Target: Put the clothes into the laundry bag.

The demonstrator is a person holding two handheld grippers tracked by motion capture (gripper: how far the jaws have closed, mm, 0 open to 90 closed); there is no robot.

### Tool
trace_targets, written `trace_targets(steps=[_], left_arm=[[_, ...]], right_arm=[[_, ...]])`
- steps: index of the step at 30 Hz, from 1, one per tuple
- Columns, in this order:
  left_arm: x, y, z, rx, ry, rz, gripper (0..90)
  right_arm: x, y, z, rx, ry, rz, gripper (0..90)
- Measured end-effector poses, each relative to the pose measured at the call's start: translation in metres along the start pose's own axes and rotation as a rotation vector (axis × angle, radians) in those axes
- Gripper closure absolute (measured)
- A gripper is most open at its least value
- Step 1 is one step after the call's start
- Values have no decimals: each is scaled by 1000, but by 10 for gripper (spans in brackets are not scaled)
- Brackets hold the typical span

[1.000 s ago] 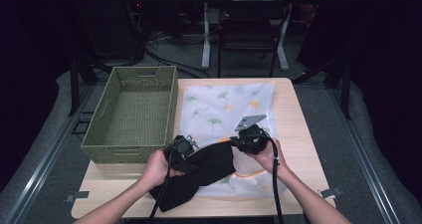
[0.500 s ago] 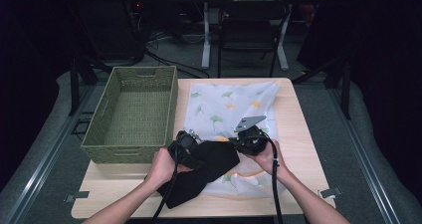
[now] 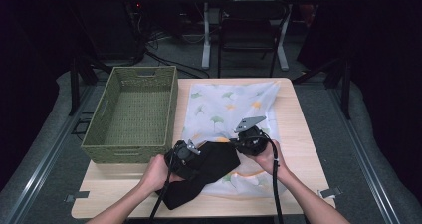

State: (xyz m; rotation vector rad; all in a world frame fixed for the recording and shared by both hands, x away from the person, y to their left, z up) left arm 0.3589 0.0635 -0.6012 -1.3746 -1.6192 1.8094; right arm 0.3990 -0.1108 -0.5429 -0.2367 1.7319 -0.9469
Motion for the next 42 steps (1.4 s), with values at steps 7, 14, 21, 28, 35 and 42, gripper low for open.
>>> trace_targets(steps=[7,14,21,28,35,42], left_arm=[[-1,-8,-3,13,-20,54,688],[-18,-31,-6,-9,-103,88,710],[-41,-34,-9,-40,-149,95,706],[-42,3,-8,1,-195,80,658],[-39,-11,-2,-15,-125,99,329],[-26,-16,3,-23,-98,64,191]], right_arm=[[-1,0,0,-1,0,0,872],[-11,-7,-3,4,-2,45,873],[-25,-16,-9,-3,-8,106,874],[-11,-3,-11,-26,2,44,873],[-5,1,-8,-24,6,21,873],[-6,-1,-7,-25,4,27,873]])
Point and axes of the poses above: each handheld gripper's, and its own axes: y roughly forward along the jaws, x roughly out of its underside, z roughly to its right, the point moved 8 cm from there along y, roughly forward along the jaws, and after that the axes turned 9 degrees about -x, right-handed, at the moved point
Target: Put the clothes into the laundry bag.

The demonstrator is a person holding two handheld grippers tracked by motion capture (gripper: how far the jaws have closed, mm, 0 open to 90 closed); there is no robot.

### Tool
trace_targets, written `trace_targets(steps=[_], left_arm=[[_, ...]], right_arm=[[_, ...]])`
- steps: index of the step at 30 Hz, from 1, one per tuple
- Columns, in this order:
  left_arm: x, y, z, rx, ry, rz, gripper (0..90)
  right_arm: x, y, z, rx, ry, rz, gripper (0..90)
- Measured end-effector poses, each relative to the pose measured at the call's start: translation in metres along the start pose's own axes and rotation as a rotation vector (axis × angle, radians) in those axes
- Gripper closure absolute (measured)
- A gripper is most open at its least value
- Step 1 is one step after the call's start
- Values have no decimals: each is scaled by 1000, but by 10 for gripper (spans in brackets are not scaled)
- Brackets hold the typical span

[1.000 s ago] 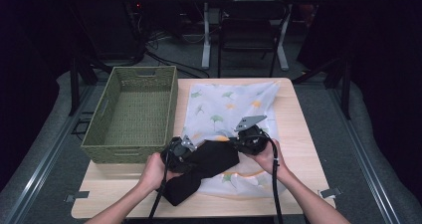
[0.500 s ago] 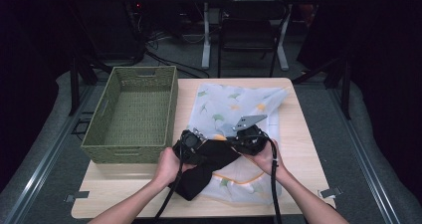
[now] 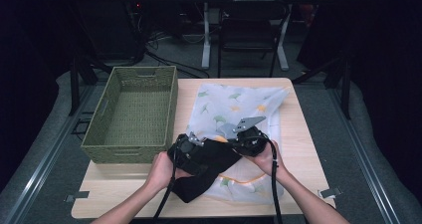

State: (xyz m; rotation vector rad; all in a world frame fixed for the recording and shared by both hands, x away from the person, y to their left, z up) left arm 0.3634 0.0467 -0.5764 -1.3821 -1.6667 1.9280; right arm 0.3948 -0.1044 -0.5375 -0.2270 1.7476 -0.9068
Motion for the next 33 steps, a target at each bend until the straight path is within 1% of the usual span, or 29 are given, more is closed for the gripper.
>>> trace_targets(steps=[3,5,6,7,8,9,10,11,13,14,15,18,19,20,21,23,24,26,27,28,33], left_arm=[[9,8,-1,-15,16,-36,197],[13,12,-1,-14,14,-37,231],[14,14,-1,-10,23,-34,275],[15,16,-1,-4,25,-23,339],[17,17,-2,-2,24,-16,380],[17,18,-2,9,20,-6,469],[18,18,-3,26,16,9,537],[18,17,-5,27,12,12,598],[17,16,-5,37,2,27,662],[16,14,-4,33,6,35,678],[15,12,-3,31,7,43,691],[6,4,-3,3,-1,80,708],[3,1,-4,6,-17,90,711],[-2,-1,-5,-6,-28,105,713],[-6,-2,-5,-5,-31,110,715],[-13,-3,-6,-7,-54,131,716],[-16,-3,-5,-5,-56,132,717],[-23,-4,-5,-14,-67,159,719],[-26,-3,-4,-14,-64,160,720],[-29,-3,-5,-18,-72,177,720],[-43,6,-7,-38,-118,224,721]], right_arm=[[0,0,-1,0,0,-3,873],[0,-1,0,1,1,-3,873],[1,0,0,1,4,-4,873],[1,0,0,1,7,-4,873],[2,0,0,-1,11,-8,873],[2,1,1,0,9,-11,873],[2,1,0,0,7,-12,873],[2,1,0,1,8,-13,873],[2,1,-1,1,7,-12,873],[2,1,-1,1,4,-12,873],[1,1,-1,2,-1,-10,873],[-1,0,-3,-2,0,1,874],[-3,0,-3,-2,-3,6,874],[-4,-1,-4,-1,-2,10,874],[-7,-3,-4,-1,-5,21,873],[-11,-5,-5,-1,-4,38,873],[-12,-6,-6,-3,-5,45,874],[-15,-7,-8,-6,-7,57,874],[-16,-8,-9,-7,-11,62,873],[-17,-9,-10,-8,-15,65,874],[-22,-12,-14,-23,-12,94,874]])
Point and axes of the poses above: each handheld gripper's, and its own axes: y roughly forward along the jaws, x roughly out of its underside, z roughly to its right, the point moved 8 cm from there along y, roughly forward along the jaws, and after that the axes turned 9 degrees about -x, right-handed, at the moved point
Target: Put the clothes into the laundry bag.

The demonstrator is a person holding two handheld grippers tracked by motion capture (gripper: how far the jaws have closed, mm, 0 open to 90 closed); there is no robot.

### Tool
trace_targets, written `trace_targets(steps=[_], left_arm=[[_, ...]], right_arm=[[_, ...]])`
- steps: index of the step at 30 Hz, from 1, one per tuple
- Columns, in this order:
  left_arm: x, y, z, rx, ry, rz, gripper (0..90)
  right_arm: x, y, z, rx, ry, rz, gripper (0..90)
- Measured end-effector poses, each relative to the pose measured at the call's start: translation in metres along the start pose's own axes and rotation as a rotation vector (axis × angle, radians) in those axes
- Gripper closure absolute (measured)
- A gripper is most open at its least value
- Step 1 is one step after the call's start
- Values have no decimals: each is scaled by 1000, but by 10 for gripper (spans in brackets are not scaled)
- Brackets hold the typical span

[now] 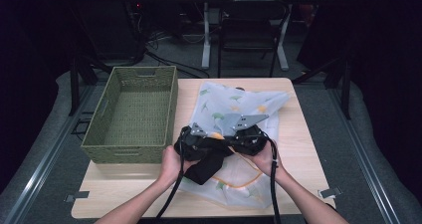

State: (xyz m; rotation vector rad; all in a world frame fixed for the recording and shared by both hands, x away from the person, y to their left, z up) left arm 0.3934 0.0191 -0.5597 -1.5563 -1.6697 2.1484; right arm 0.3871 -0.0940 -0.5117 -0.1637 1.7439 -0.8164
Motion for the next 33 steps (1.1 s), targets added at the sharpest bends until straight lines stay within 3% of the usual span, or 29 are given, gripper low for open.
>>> trace_targets(steps=[3,8,12,15,19,26,31,33], left_arm=[[-1,12,1,0,-27,-1,717],[13,23,0,12,4,-50,633],[15,17,-1,9,39,-73,421],[17,6,1,6,77,-78,333],[22,-6,2,-15,95,-79,240],[37,-11,-2,-28,97,-105,198],[54,8,0,-1,88,-163,229],[57,14,1,-16,96,-166,283]], right_arm=[[1,-1,-1,-6,13,3,874],[16,7,2,-11,28,-52,874],[17,9,3,-8,33,-61,873],[16,7,3,-6,30,-57,873],[16,7,4,-3,28,-57,873],[17,7,4,-4,29,-61,873],[18,9,4,-5,32,-68,872],[19,10,4,-6,31,-71,872]])
Point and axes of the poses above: each handheld gripper's, and its own axes: y roughly forward along the jaws, x roughly out of its underside, z roughly to its right, the point moved 8 cm from there along y, roughly forward along the jaws, and after that the axes turned 9 degrees about -x, right-handed, at the moved point
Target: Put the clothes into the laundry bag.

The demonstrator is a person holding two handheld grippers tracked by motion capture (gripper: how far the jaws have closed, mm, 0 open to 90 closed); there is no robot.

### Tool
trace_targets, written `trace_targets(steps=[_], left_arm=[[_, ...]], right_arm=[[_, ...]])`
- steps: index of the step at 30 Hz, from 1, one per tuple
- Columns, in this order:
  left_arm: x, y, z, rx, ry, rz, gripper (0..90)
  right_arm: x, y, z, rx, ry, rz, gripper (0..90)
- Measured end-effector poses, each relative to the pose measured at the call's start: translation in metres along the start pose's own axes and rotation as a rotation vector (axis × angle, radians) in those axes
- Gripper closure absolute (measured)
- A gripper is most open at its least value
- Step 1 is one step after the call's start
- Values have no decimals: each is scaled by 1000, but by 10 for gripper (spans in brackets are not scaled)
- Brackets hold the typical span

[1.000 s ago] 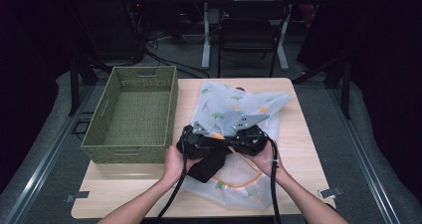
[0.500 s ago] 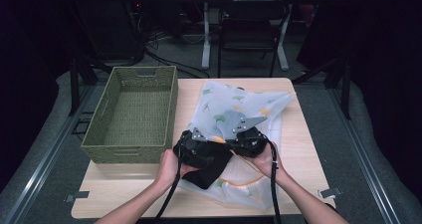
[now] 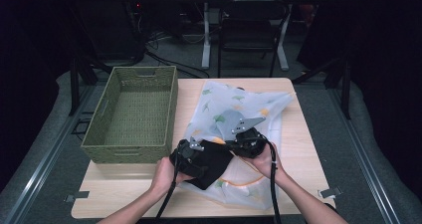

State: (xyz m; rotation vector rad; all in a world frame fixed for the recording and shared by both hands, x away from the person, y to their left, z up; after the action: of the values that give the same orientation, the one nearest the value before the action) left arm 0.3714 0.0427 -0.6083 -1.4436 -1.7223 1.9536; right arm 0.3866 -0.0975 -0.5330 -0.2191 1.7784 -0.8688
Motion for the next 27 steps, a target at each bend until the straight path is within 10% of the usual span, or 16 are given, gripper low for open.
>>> trace_targets(steps=[11,27], left_arm=[[2,5,-6,-1,-20,42,746],[-46,0,-1,-20,-102,249,796]], right_arm=[[1,5,-4,-10,-7,-15,873],[-13,-7,-10,-38,-1,62,873]])
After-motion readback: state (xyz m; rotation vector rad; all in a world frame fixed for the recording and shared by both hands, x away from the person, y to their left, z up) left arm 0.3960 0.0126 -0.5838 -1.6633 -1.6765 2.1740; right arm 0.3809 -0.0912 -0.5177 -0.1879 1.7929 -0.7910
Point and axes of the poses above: each handheld gripper's, and its own axes: y roughly forward along the jaws, x roughly out of its underside, z roughly to its right, the point moved 8 cm from there along y, roughly forward along the jaws, and after that the axes turned 9 degrees about -x, right-handed, at the moved point
